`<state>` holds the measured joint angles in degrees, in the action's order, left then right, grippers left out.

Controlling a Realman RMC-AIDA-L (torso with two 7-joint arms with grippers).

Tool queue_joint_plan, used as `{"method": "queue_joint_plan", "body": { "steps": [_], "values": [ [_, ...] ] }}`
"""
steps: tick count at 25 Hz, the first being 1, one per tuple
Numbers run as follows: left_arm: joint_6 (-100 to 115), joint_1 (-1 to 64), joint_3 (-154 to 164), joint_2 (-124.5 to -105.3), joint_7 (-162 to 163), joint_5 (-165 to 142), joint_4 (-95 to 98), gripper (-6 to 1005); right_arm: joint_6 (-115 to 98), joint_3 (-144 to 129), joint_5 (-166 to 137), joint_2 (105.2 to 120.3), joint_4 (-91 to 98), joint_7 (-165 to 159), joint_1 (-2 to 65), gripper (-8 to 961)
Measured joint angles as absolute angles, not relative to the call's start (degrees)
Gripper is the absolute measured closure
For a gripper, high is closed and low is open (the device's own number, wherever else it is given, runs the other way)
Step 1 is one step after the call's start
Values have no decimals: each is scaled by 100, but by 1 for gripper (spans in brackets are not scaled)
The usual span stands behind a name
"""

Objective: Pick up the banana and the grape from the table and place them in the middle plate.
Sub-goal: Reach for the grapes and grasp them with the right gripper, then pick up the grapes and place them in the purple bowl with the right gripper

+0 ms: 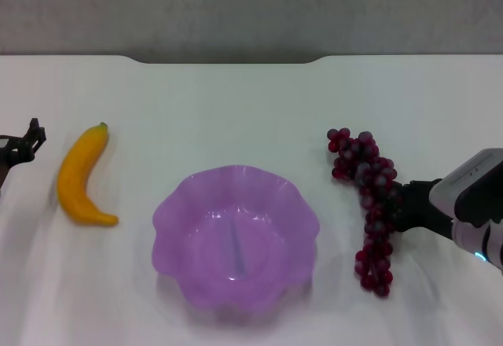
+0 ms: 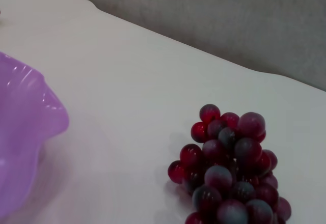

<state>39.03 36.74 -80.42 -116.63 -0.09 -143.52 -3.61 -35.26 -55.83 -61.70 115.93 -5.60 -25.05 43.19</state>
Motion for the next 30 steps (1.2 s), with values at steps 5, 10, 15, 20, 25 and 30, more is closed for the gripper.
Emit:
{"method": "queue_joint_plan", "body": {
  "steps": [5, 10, 15, 20, 25, 30],
  "values": [
    [3902, 3674, -8042, -11663, -8, -14352, -358, 119, -3529, -5589, -6170, 11593, -522, -2446, 4299, 755],
    [3903, 3674, -8042, -11663, -8, -14352, -353, 119, -3725, -5549, -6169, 11593, -405, -2262, 4247, 756],
    [3903, 3669, -8042, -11663, -8, -14352, -346, 119, -4380, -5535, -6123, 11593, -209, -2274, 4118, 755],
    [3903, 3653, -8042, -11663, -8, -14352, -342, 119, -4607, -5420, -6110, 11590, -81, -2296, 4069, 755],
    [3904, 3595, -8042, -11659, -8, -14352, -361, 120, -4975, -5218, -6108, 11554, 101, -2303, 4031, 761],
    [3903, 3594, -8042, -11657, -8, -14352, -357, 120, -5448, -5155, -6108, 11549, 263, -2316, 4007, 761]
  ]
}}
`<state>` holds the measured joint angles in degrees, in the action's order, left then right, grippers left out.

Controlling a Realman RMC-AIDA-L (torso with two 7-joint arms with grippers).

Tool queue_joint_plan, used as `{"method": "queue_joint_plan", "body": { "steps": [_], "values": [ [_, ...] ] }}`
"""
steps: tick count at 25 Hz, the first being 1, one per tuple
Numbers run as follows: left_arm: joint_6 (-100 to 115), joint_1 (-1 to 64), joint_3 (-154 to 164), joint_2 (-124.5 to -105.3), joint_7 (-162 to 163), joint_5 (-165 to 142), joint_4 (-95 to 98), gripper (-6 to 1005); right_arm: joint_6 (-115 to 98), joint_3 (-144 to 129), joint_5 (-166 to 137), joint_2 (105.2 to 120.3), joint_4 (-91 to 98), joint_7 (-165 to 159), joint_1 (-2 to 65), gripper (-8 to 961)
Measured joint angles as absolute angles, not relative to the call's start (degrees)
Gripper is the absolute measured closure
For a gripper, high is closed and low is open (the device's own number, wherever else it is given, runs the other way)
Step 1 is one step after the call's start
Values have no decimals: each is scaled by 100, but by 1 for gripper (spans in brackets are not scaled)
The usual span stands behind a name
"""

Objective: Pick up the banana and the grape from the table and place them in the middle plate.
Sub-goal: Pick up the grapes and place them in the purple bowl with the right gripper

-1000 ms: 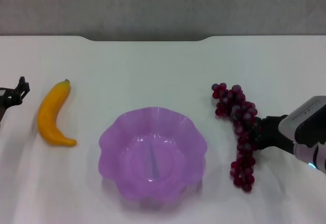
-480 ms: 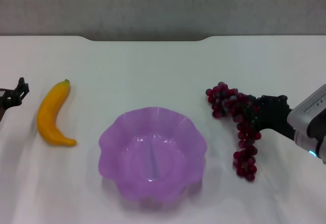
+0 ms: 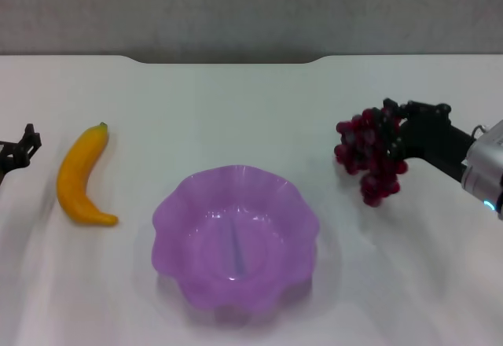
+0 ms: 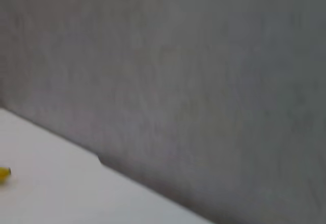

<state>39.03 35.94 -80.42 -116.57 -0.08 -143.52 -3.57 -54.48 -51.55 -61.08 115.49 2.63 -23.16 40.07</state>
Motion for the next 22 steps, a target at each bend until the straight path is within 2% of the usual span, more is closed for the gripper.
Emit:
{"method": "queue_joint_plan", "body": {
  "steps": [13, 22],
  "values": [
    [3902, 3586, -8042, -11654, -26, -14352, -340, 120, -6841, -5314, -6212, 11531, 873, -3071, 4337, 762],
    [3903, 3576, -8042, -11654, -35, -14352, -368, 120, -6947, -6650, -6385, 11547, 1048, -4053, 4704, 740]
  ]
}}
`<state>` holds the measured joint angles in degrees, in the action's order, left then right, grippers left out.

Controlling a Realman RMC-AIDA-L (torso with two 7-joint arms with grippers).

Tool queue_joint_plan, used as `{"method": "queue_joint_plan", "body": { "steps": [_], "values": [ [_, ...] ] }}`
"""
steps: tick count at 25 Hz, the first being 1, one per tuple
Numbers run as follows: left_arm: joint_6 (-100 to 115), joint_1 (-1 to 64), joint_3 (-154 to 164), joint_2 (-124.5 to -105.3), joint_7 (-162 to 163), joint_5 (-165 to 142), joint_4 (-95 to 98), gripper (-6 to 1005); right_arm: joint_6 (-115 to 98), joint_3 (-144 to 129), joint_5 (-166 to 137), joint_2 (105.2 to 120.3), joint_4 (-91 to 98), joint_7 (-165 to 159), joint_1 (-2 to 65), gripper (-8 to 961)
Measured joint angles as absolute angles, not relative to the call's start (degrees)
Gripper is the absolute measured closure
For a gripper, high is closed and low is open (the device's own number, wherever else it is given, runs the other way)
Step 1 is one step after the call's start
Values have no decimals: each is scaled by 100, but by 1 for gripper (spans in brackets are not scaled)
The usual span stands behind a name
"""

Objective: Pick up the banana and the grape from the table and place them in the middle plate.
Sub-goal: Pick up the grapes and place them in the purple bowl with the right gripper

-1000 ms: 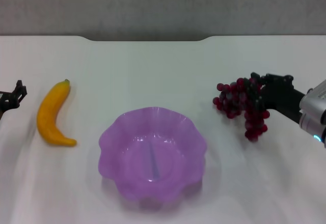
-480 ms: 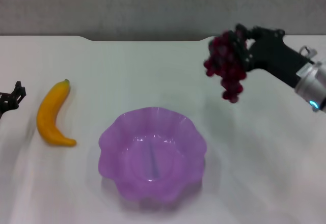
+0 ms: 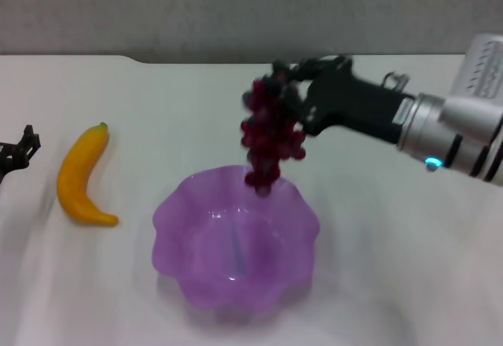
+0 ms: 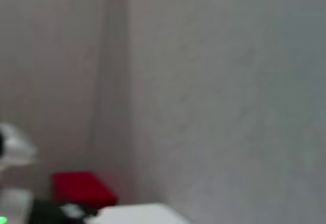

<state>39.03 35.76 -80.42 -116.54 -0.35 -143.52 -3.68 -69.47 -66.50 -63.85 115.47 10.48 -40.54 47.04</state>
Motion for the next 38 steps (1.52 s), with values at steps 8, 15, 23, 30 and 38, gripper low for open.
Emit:
{"method": "queue_joint_plan", "body": {
  "steps": [8, 15, 23, 30, 38],
  "values": [
    [3915, 3577, -8042, -11654, -35, -14352, -377, 119, -6691, -7988, -6392, 11576, 1046, -4810, 4767, 721],
    [3929, 3577, -8042, -11654, -35, -14352, -378, 119, -6386, -8748, -6391, 11584, 1059, -5274, 4771, 705],
    [3926, 3577, -8042, -11654, -35, -14352, -378, 119, -5972, -9275, -6379, 11584, 1333, -5770, 4745, 686],
    [3937, 3574, -8042, -11654, -35, -14352, -373, 121, -5662, -9671, -6371, 11584, 1654, -6115, 4728, 583],
    [3949, 3519, -8051, -11653, -35, -14352, -367, 125, -5567, -9682, -6340, 11544, 2149, -6186, 4713, 267]
  ]
}}
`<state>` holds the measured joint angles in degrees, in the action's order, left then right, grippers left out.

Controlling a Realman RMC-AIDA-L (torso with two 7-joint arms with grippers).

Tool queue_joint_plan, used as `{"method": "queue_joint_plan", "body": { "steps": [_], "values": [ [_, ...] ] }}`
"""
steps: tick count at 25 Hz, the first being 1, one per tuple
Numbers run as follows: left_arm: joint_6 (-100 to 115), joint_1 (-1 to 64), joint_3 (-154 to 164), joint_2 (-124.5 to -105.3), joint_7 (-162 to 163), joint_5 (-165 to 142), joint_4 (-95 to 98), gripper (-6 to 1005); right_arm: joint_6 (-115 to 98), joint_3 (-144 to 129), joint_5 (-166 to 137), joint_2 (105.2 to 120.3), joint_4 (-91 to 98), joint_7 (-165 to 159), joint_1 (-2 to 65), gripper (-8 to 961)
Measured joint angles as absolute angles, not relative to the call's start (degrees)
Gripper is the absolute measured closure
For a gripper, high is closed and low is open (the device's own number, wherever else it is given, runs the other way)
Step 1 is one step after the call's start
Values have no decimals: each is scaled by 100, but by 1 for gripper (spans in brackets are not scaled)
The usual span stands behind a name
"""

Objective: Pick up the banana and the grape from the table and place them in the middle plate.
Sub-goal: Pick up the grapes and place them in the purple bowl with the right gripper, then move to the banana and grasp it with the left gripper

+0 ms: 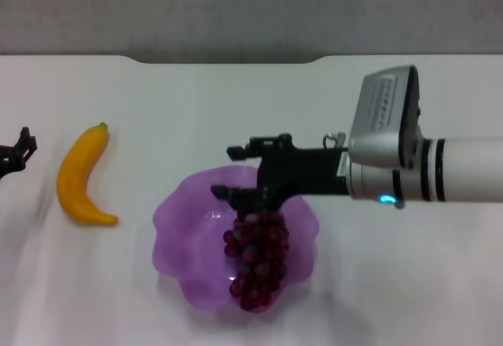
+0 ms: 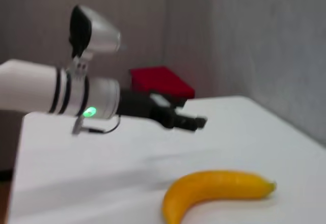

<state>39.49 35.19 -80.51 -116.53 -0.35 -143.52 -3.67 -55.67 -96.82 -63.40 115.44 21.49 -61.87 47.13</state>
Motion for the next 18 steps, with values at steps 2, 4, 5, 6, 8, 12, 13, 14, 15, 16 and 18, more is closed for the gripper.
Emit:
{"method": "queue_joint_plan", "body": {
  "steps": [2, 4, 5, 6, 8, 12, 13, 14, 15, 16, 18],
  "values": [
    [3946, 3517, -8050, -11649, -35, -14352, -359, 125, -5357, -9644, -6332, 11533, 2366, -6207, 4708, 270],
    [3935, 3516, -8045, -11648, -39, -14352, -354, 124, -5004, -9607, -6327, 11531, 2582, -6290, 4691, 274],
    [3931, 3516, -8044, -11648, -47, -14352, -353, 124, -4827, -9593, -6329, 11526, 2692, -6349, 4679, 275],
    [3931, 3516, -8043, -11647, -53, -14352, -352, 124, -4687, -9584, -6330, 11520, 2801, -6384, 4664, 277],
    [3929, 3515, -8043, -11646, -73, -14352, -349, 124, -4473, -9528, -6332, 11508, 2932, -6402, 4627, 314],
    [3921, 3484, -8051, -11645, -74, -14352, -347, 123, -3947, -9143, -6341, 11496, 3249, -6364, 4425, 388],
    [3925, 3469, -8058, -11645, -75, -14352, -355, 123, -3805, -9066, -6345, 11496, 3334, -6349, 4363, 407],
    [3930, 3451, -8066, -11645, -75, -14352, -364, 123, -3658, -8991, -6347, 11496, 3445, -6315, 4295, 425],
    [3934, 3441, -8072, -11645, -76, -14352, -369, 123, -3465, -8891, -6346, 11498, 3584, -6255, 4191, 444],
    [3937, 3434, -8078, -11645, -76, -14352, -371, 123, -3338, -8797, -6343, 11498, 3700, -6185, 4095, 462],
    [3938, 3427, -8082, -11645, -77, -14350, -372, 123, -3190, -8559, -6331, 11514, 3973, -6041, 3852, 563]
  ]
}}
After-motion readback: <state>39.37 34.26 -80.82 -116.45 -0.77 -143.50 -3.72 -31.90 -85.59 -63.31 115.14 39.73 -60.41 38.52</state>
